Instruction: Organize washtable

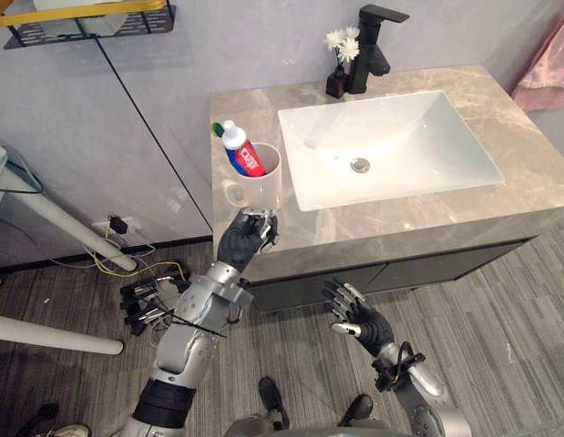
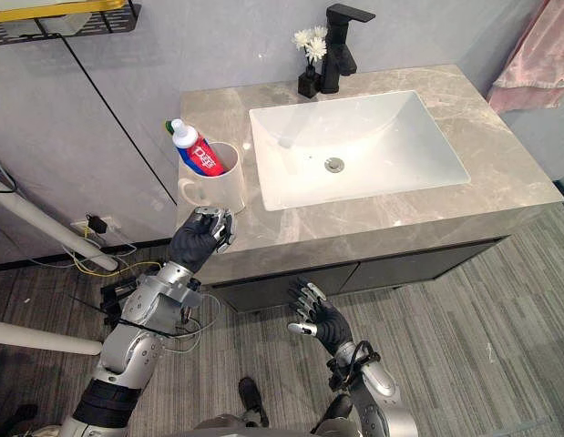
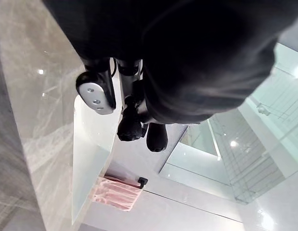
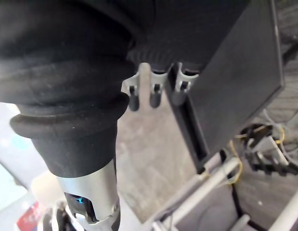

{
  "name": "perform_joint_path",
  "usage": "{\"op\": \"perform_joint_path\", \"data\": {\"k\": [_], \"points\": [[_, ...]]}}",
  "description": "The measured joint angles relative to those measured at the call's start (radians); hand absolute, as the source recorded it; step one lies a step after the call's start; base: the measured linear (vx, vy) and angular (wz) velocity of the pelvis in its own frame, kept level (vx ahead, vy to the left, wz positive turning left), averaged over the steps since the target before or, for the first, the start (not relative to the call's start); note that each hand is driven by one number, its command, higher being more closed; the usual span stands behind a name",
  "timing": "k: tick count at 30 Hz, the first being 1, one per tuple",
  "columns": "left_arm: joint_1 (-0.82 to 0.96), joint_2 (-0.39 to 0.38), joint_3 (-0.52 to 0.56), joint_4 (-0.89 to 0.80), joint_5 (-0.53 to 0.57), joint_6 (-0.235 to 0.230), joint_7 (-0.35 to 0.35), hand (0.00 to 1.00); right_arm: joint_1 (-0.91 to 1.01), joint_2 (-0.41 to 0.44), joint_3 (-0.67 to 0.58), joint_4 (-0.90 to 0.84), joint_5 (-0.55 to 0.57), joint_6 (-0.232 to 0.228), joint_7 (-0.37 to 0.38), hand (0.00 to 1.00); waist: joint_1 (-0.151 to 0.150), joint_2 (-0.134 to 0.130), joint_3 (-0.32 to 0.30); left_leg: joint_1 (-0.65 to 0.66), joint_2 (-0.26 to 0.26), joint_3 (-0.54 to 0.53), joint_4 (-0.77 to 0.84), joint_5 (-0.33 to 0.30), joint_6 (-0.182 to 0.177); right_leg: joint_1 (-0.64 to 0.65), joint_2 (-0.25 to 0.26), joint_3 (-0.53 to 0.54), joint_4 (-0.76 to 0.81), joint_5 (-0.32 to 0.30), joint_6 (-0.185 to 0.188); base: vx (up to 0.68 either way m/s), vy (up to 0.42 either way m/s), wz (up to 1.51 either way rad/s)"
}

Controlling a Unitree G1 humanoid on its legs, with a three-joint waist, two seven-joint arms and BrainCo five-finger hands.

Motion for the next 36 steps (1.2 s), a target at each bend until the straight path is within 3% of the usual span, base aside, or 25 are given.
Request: {"op": "perform_joint_path", "data": {"k": [20,28,36], "points": [[-0.118,0.017,-0.017,0.102,0.038,0.012,0.017,1.00,-0.002,-0.003,-0.003,-0.006,0.000,0.001,0.000,0.00,-0.003,-0.006,0.032,-0.031,0.003,0.024,0.000,-0.006,-0.001,-0.045,0.001,0.021,0.001,0.000,0.000,0.03,-0.023,-0.03],[-0.158,0.019,-0.014,0.143,0.047,-0.012,0.014,1.00,-0.003,-0.012,-0.003,-0.012,0.000,0.001,0.000,0.00,-0.003,-0.025,0.044,-0.031,0.003,0.029,0.000,-0.012,-0.001,-0.047,0.001,0.023,0.001,0.000,0.000,0.03,-0.017,-0.01],[-0.199,0.027,0.024,0.183,0.066,-0.030,0.014,1.00,-0.002,-0.022,-0.004,-0.012,0.000,0.001,0.000,0.00,-0.004,-0.028,0.047,-0.037,0.004,0.041,0.000,-0.018,-0.006,-0.060,0.002,0.032,0.001,0.000,0.000,0.04,-0.019,-0.04]]}}
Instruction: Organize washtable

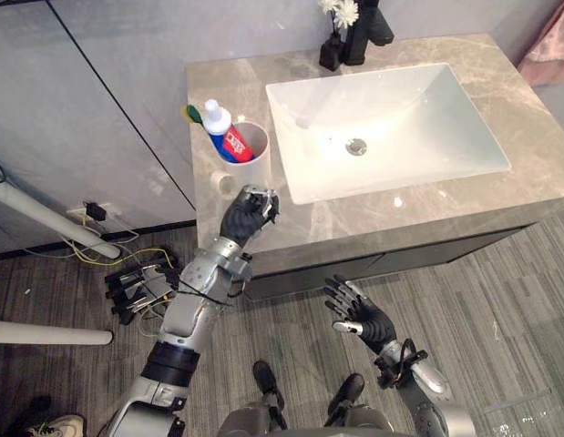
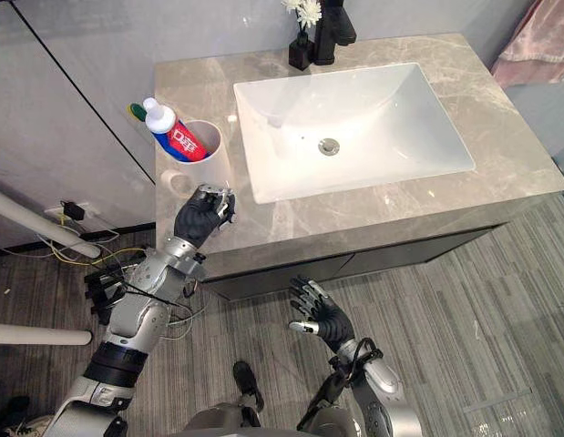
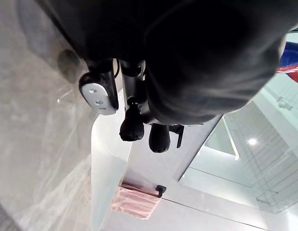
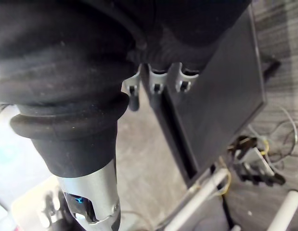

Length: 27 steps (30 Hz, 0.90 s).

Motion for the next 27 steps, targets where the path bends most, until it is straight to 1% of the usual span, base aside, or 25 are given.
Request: {"op": "perform_joint_path", "data": {"k": [2,7,10,14,17,20,22,27], "points": [[-0.006,0.018,-0.001,-0.002,0.000,-0.001,-0.001,1.00,0.000,-0.001,0.000,0.000,0.000,0.000,0.000,0.00,0.000,0.000,0.001,-0.003,0.001,0.004,0.000,0.002,0.003,-0.006,0.000,0.004,0.000,0.000,0.000,0.05,-0.022,-0.05],[-0.017,0.019,-0.002,0.007,0.000,-0.001,-0.001,1.00,0.001,-0.003,-0.001,0.000,0.000,0.000,0.000,0.00,0.001,-0.001,0.007,-0.003,0.001,0.004,0.000,-0.001,-0.001,-0.006,0.001,0.005,0.001,0.000,0.000,0.03,-0.015,0.00],[-0.041,0.026,-0.002,0.014,0.000,-0.001,-0.001,1.00,0.001,-0.008,0.000,0.000,0.000,0.000,0.001,0.00,0.001,-0.001,0.027,-0.004,0.003,0.005,-0.002,-0.003,-0.001,-0.006,0.001,0.004,0.003,0.000,0.000,0.00,0.000,0.00],[-0.068,0.058,-0.009,0.018,0.001,0.000,-0.001,1.00,0.003,-0.018,-0.001,0.000,0.000,0.000,0.001,0.00,0.001,-0.001,0.033,-0.018,0.009,0.012,-0.006,-0.003,0.001,-0.023,0.005,0.005,0.010,0.000,-0.001,0.00,0.000,0.00],[-0.101,0.087,-0.010,0.049,0.005,0.000,-0.001,1.00,0.006,-0.020,0.001,0.000,0.000,0.000,0.002,0.00,0.000,-0.001,0.036,-0.018,0.012,0.017,-0.005,-0.001,-0.001,-0.025,0.006,0.006,0.015,-0.001,-0.002,0.01,-0.004,-0.01],[-0.169,0.144,-0.006,0.096,0.011,-0.002,0.000,1.00,0.006,-0.020,0.002,0.000,0.000,0.000,0.003,0.00,0.000,-0.004,0.038,-0.031,0.013,0.027,-0.001,0.001,-0.001,-0.046,0.005,0.017,0.019,0.002,-0.006,0.04,-0.008,-0.08],[-0.230,0.182,-0.002,0.129,0.015,-0.003,0.001,1.00,0.013,-0.020,0.003,0.000,0.000,0.000,0.003,0.00,-0.002,-0.010,0.055,-0.035,0.013,0.031,0.000,0.007,0.005,-0.051,0.005,0.019,0.019,0.003,-0.008,0.06,-0.012,-0.03],[-0.290,0.218,-0.003,0.170,0.030,-0.014,0.001,1.00,0.018,-0.022,0.004,-0.008,0.001,0.000,0.004,0.00,-0.007,-0.020,0.063,-0.036,0.013,0.035,0.001,0.008,0.007,-0.055,0.004,0.017,0.019,0.004,-0.008,0.08,-0.018,-0.02]]}}
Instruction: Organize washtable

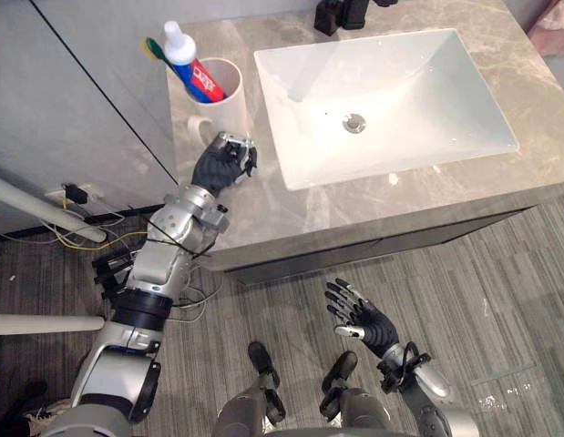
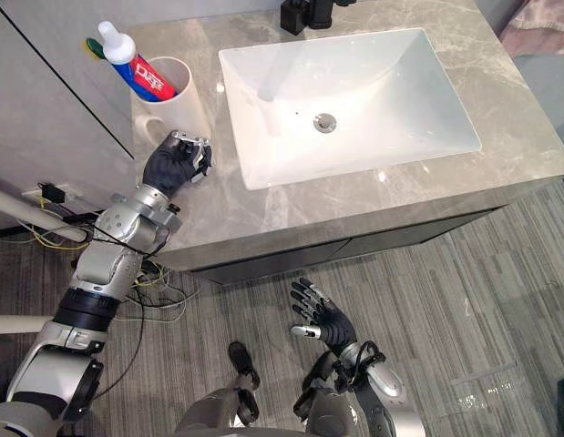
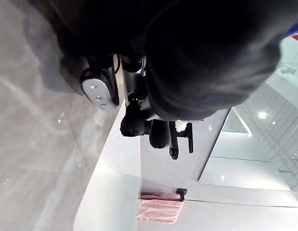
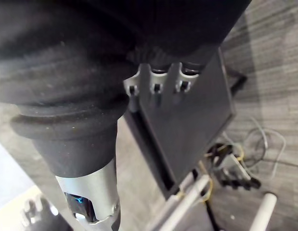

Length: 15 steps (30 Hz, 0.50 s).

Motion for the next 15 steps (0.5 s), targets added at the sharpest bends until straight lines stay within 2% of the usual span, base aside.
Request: {"op": "perform_joint_path", "data": {"k": [15], "points": [[-0.132,0.060,-0.017,0.103,0.002,-0.028,0.005,1.00,0.005,-0.017,0.001,-0.062,0.001,-0.004,0.001,0.00,-0.005,-0.005,0.044,0.001,0.003,0.016,0.000,-0.007,-0.003,-0.005,-0.005,0.001,0.000,0.000,0.000,0.07,-0.033,-0.02]]}}
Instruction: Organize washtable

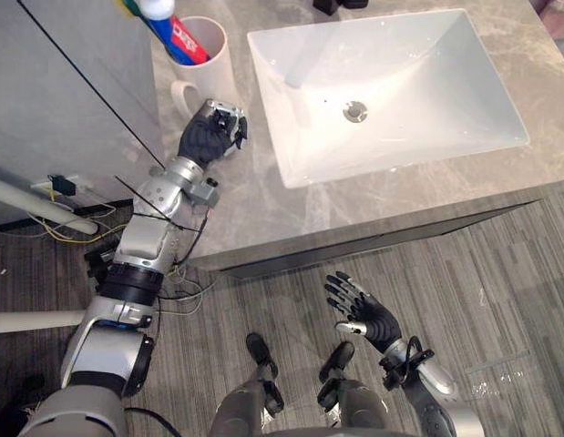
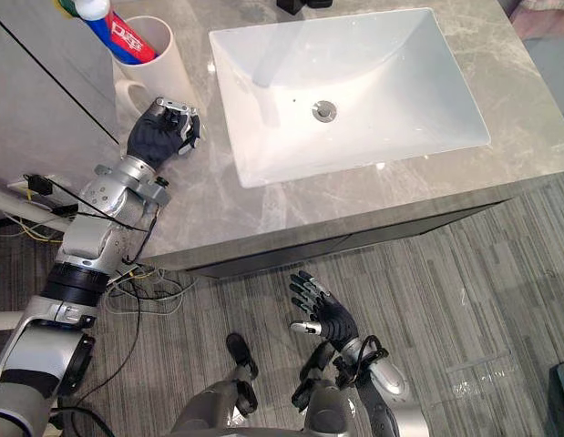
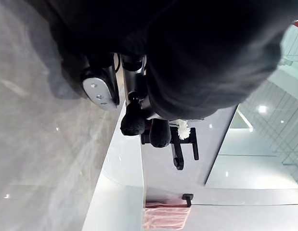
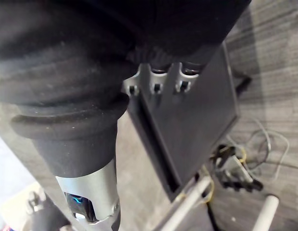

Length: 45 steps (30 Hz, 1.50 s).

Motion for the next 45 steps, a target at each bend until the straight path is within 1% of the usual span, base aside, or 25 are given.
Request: {"op": "perform_joint_path", "data": {"k": [5,8,11,15,18,21,23,25,32,34,36,37,38,41,43,44,45], "points": [[-0.033,0.024,-0.003,0.016,0.007,-0.003,0.000,1.00,0.000,-0.001,-0.001,0.000,0.000,-0.005,0.000,0.00,-0.006,0.000,0.004,-0.022,0.001,0.003,0.015,-0.004,0.001,-0.017,0.000,0.000,0.000,0.000,0.000,0.06,-0.032,0.00],[-0.076,0.036,-0.014,0.054,0.009,-0.004,0.000,1.00,0.000,-0.003,0.000,0.000,0.000,-0.006,0.000,0.00,-0.009,0.000,0.013,-0.033,0.006,0.003,0.041,-0.016,0.002,-0.017,0.001,0.000,0.000,0.002,-0.002,0.04,-0.017,0.00],[-0.152,0.069,-0.047,0.124,0.015,-0.001,0.001,1.00,0.001,-0.011,0.000,0.000,0.000,-0.011,-0.001,0.00,-0.013,0.000,0.014,-0.043,0.010,0.006,0.042,-0.016,0.002,-0.030,0.001,0.000,0.000,0.008,-0.010,0.04,-0.004,-0.02],[-0.240,0.112,-0.086,0.202,0.014,0.002,0.016,1.00,0.018,-0.016,0.009,0.000,0.001,-0.016,0.000,0.00,-0.018,-0.001,0.023,-0.051,0.013,0.006,0.046,-0.016,0.002,-0.036,0.002,0.000,0.000,0.010,-0.011,0.04,-0.009,-0.02],[-0.287,0.154,-0.110,0.227,0.012,0.003,0.019,1.00,0.022,-0.017,0.033,0.000,0.001,-0.017,0.000,0.00,-0.021,-0.001,0.027,-0.074,0.022,0.012,0.058,-0.016,0.002,-0.057,0.007,0.000,0.000,0.019,-0.023,0.05,-0.021,-0.06],[-0.330,0.174,-0.112,0.260,0.007,0.004,0.019,1.00,0.027,-0.017,0.040,0.000,0.001,-0.017,0.000,0.00,-0.022,-0.002,0.040,-0.076,0.033,0.017,0.061,-0.016,0.002,-0.062,0.016,0.001,0.000,0.030,-0.037,0.04,-0.019,-0.06],[-0.349,0.182,-0.119,0.280,0.005,0.003,0.020,1.00,0.033,-0.017,0.038,0.000,0.002,-0.020,0.000,0.00,-0.022,-0.002,0.041,-0.079,0.034,0.017,0.061,-0.016,0.002,-0.067,0.016,0.004,0.000,0.030,-0.038,0.04,-0.014,-0.03],[-0.368,0.208,-0.139,0.294,0.005,0.004,0.023,1.00,0.038,-0.017,0.039,0.000,0.002,-0.020,0.000,0.00,-0.023,-0.003,0.041,-0.084,0.034,0.021,0.061,-0.016,0.002,-0.075,0.015,0.007,0.000,0.030,-0.038,0.05,-0.019,-0.05],[-0.367,0.214,-0.141,0.292,0.003,0.008,0.032,1.00,0.059,-0.016,0.042,0.000,0.002,-0.021,-0.001,0.00,-0.021,-0.002,0.041,-0.082,0.036,0.027,0.069,-0.016,0.002,-0.072,0.015,0.005,0.000,0.030,-0.038,0.05,-0.017,-0.02],[-0.337,0.205,-0.138,0.271,0.001,0.020,0.040,1.00,0.059,-0.016,0.053,0.001,0.002,-0.021,-0.001,0.00,-0.022,-0.002,0.041,-0.067,0.037,0.026,0.073,-0.016,0.002,-0.053,0.015,-0.001,0.000,0.030,-0.038,0.05,-0.013,0.04],[-0.212,0.188,-0.111,0.145,-0.021,0.027,0.039,1.00,0.057,-0.014,0.068,0.001,0.002,-0.021,-0.003,0.00,-0.018,0.001,0.040,-0.038,0.037,0.025,0.073,-0.016,0.002,-0.020,0.016,-0.015,-0.003,0.030,-0.038,0.05,-0.016,0.05],[-0.166,0.170,-0.091,0.098,-0.028,0.027,0.039,1.00,0.055,-0.012,0.068,0.003,0.002,-0.021,-0.004,0.00,-0.016,0.003,0.040,-0.032,0.036,0.022,0.073,-0.016,0.002,-0.011,0.016,-0.028,-0.004,0.030,-0.038,0.05,-0.025,0.13],[-0.074,0.132,-0.053,0.000,-0.043,0.024,0.039,1.00,0.045,-0.006,0.063,0.008,0.002,-0.021,-0.005,0.00,-0.013,0.006,0.040,-0.025,0.035,0.013,0.073,-0.016,0.002,0.003,0.017,-0.047,-0.008,0.030,-0.037,0.05,-0.030,0.20],[0.137,0.054,0.000,-0.196,-0.079,0.010,0.036,1.00,0.014,0.020,0.031,0.040,0.001,-0.022,-0.018,0.00,-0.001,0.011,0.037,-0.007,0.026,-0.008,0.072,-0.016,0.002,0.045,0.019,-0.077,-0.034,0.027,-0.033,0.05,-0.024,0.26],[0.323,-0.024,0.031,-0.311,-0.127,0.002,0.034,1.00,0.005,0.034,-0.015,0.073,0.002,-0.025,-0.044,0.00,0.019,0.039,0.016,0.012,0.018,-0.023,0.070,-0.016,0.002,0.078,0.018,-0.101,-0.043,0.024,-0.030,0.03,-0.011,0.29],[0.410,-0.058,0.044,-0.350,-0.148,0.002,0.031,1.00,0.001,0.036,-0.024,0.096,0.002,-0.025,-0.048,0.00,0.021,0.054,0.000,0.023,0.015,-0.034,0.069,-0.016,0.002,0.098,0.019,-0.111,-0.051,0.024,-0.029,0.04,-0.009,0.30],[0.525,-0.101,0.058,-0.387,-0.179,0.002,0.017,1.00,-0.010,0.039,-0.044,0.132,0.002,-0.024,-0.055,0.00,0.029,0.072,-0.021,0.046,0.011,-0.043,0.065,-0.016,0.002,0.127,0.020,-0.116,-0.056,0.021,-0.026,0.04,-0.018,0.26]]}}
